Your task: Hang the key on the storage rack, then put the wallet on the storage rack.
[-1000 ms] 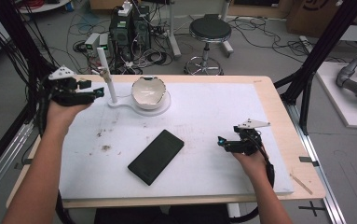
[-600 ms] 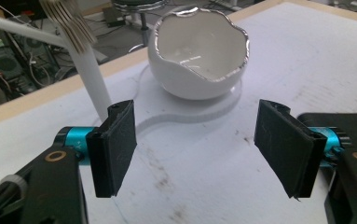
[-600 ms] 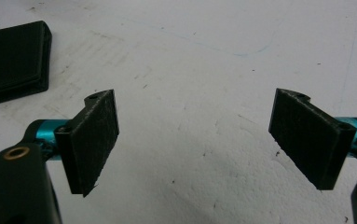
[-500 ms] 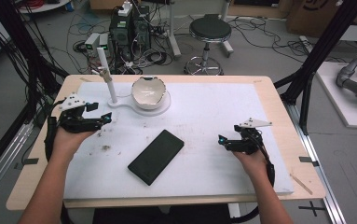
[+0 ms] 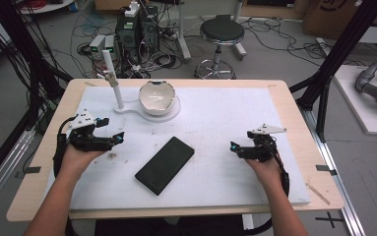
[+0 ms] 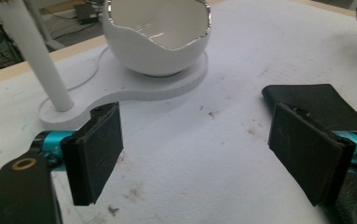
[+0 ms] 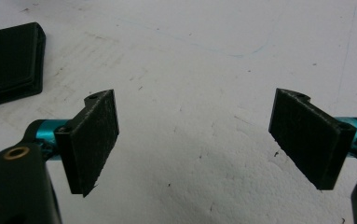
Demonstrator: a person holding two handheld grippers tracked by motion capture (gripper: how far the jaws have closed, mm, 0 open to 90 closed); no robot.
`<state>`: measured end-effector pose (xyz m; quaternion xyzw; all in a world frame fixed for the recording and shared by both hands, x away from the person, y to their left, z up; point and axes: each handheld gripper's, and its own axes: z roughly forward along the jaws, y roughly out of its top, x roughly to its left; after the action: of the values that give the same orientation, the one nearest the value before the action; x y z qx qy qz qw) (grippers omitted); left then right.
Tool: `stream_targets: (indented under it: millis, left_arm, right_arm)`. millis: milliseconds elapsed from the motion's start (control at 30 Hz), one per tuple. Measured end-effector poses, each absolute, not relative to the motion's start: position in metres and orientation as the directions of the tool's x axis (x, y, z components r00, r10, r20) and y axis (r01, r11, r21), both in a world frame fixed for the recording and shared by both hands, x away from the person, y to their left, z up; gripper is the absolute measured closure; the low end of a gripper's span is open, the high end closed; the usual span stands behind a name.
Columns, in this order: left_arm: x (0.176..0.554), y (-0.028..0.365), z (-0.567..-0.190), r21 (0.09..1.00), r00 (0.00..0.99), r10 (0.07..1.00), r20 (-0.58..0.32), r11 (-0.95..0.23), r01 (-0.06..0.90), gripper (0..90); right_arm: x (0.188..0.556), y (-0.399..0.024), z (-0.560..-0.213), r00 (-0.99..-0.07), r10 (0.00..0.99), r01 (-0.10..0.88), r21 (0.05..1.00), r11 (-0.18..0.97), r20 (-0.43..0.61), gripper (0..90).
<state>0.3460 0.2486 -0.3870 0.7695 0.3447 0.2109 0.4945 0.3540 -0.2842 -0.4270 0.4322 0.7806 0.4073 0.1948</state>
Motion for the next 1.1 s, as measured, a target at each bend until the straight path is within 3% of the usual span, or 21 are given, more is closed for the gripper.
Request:
stream_targets:
  millis: [1100]
  left_arm:
    - [0.3515, 0.2441, -0.3945, 0.878, 0.699, 0.713, -0.058, -0.296, 0.375, 16.6]
  right_arm:
    - [0.3515, -0.2862, -0.4246, -0.545, 0.837, 0.514, 0.808, 0.289, 0.048, 15.9]
